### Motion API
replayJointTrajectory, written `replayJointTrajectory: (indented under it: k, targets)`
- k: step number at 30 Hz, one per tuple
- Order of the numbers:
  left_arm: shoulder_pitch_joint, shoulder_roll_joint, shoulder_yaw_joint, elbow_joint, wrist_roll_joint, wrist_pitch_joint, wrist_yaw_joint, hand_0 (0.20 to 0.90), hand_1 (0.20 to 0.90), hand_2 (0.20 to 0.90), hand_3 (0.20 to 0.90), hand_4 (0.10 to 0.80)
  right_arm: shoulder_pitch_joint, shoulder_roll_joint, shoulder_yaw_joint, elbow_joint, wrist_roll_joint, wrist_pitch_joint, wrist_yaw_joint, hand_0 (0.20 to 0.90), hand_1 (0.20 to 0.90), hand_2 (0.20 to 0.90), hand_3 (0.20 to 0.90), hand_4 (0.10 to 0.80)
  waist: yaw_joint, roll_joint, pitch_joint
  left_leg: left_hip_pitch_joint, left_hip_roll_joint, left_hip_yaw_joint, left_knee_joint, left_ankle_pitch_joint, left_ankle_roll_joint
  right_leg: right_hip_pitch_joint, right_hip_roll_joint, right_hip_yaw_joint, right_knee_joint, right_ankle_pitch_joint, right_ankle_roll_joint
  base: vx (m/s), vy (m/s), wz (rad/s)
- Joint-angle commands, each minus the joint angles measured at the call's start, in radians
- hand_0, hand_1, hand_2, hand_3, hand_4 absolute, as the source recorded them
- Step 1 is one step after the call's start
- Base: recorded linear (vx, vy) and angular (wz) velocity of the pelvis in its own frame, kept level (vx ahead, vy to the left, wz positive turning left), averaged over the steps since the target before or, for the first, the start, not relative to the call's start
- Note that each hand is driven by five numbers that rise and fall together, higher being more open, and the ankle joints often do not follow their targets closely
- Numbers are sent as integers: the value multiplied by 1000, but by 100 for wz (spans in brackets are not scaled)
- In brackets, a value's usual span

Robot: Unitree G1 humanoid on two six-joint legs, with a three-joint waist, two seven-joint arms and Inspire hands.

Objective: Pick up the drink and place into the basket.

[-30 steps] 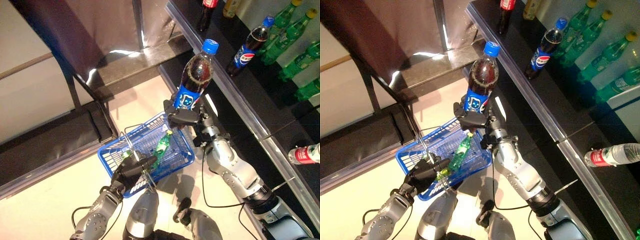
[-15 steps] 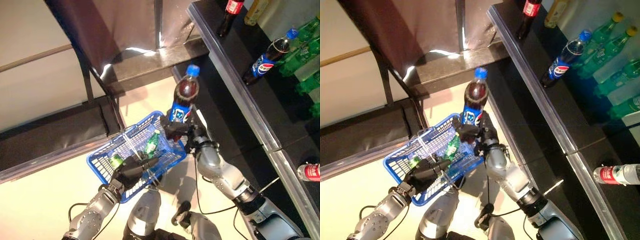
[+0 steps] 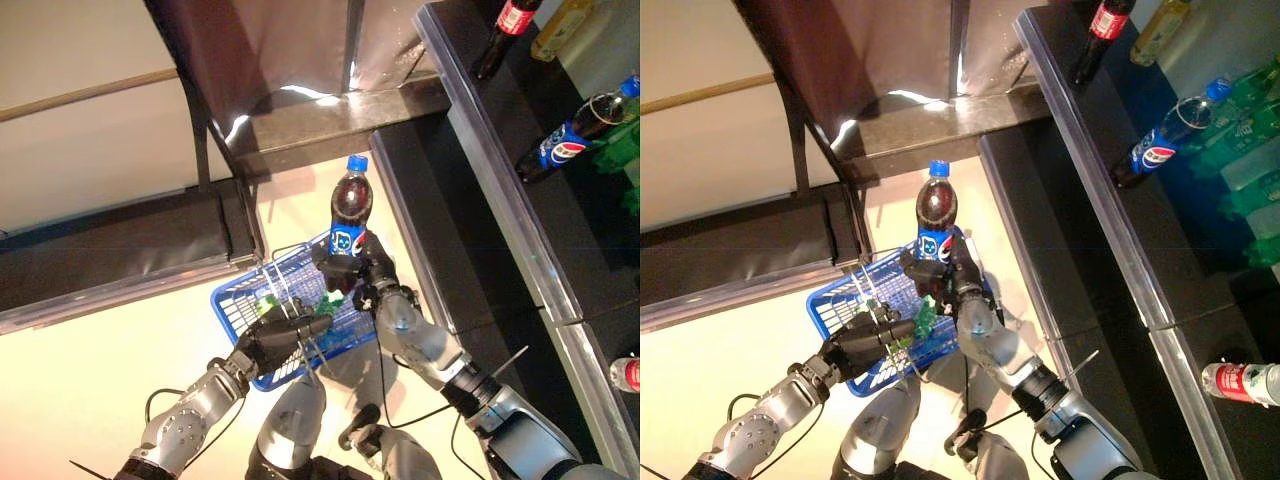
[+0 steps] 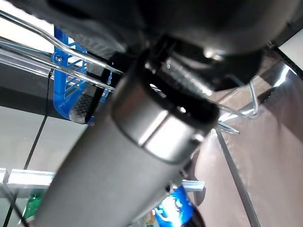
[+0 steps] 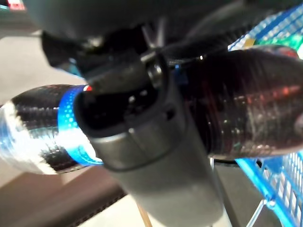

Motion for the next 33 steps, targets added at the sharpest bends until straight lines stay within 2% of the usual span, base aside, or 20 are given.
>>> replayJointTrajectory:
  k: [1, 3, 8, 18, 24, 26, 29, 33]
  targets:
    - [-121, -98, -10, -432, -115, -83, -266, 300, 300, 300, 200, 100, -152, 87, 45, -19, -83, -121, -49, 300, 300, 300, 200, 100, 9, 57, -166, -10, -43, -45, 73, -32, 13, 18, 34, -21, -39, 109, -48, 37, 6, 2]
    - [-129, -111, -16, -448, -155, -66, -278, 300, 300, 300, 200, 100, -142, 109, 45, 25, -72, -139, -68, 300, 300, 300, 200, 100, 12, 57, -164, -13, -46, -46, 75, -33, 15, 16, 32, -23, -37, 109, -47, 0, 0, 0]
    - [-180, -130, -54, -487, -159, -125, -349, 300, 300, 300, 200, 100, -162, 164, 60, 186, -41, -159, -49, 300, 300, 300, 200, 100, 17, 70, -139, -32, -49, -44, 76, -33, 15, -4, 25, -26, -31, 109, -46, -19, 6, 2]
    - [-303, -127, -95, -536, -133, -215, -398, 300, 300, 300, 200, 100, -190, 217, 106, 312, -41, -164, -15, 300, 300, 300, 200, 100, 17, 72, -110, -59, -52, -44, 75, -26, 16, -39, 14, -34, -11, 115, -40, -6, 0, 0]
    - [-348, -109, -78, -543, -116, -290, -390, 300, 300, 300, 200, 100, -190, 234, 120, 382, 2, -138, 30, 300, 300, 300, 200, 100, 19, 74, -100, -75, -54, -40, 80, -26, 16, -60, 6, -35, 7, 115, -36, 0, 0, 0]
    - [-354, -101, -60, -548, -132, -294, -388, 300, 300, 300, 200, 100, -181, 245, 120, 416, 51, -111, 96, 300, 300, 300, 200, 100, 22, 75, -97, -81, -57, -40, 81, -25, 17, -68, 4, -36, 10, 116, -34, 0, 0, 0]
    - [-353, -91, -37, -555, -145, -301, -396, 300, 300, 300, 200, 100, -153, 263, 118, 468, 155, -132, 161, 300, 300, 300, 200, 100, 29, 74, -92, -83, -56, -41, 80, -25, 18, -72, 2, -41, 15, 113, -34, 0, 0, 0]
    - [-350, -81, -13, -567, -160, -301, -418, 300, 300, 300, 200, 100, -151, 281, 101, 539, 209, -147, 206, 300, 300, 300, 200, 100, 41, 78, -87, -89, -59, -45, 74, -21, 18, -79, 3, -45, 18, 114, -33, -3, -12, 5]
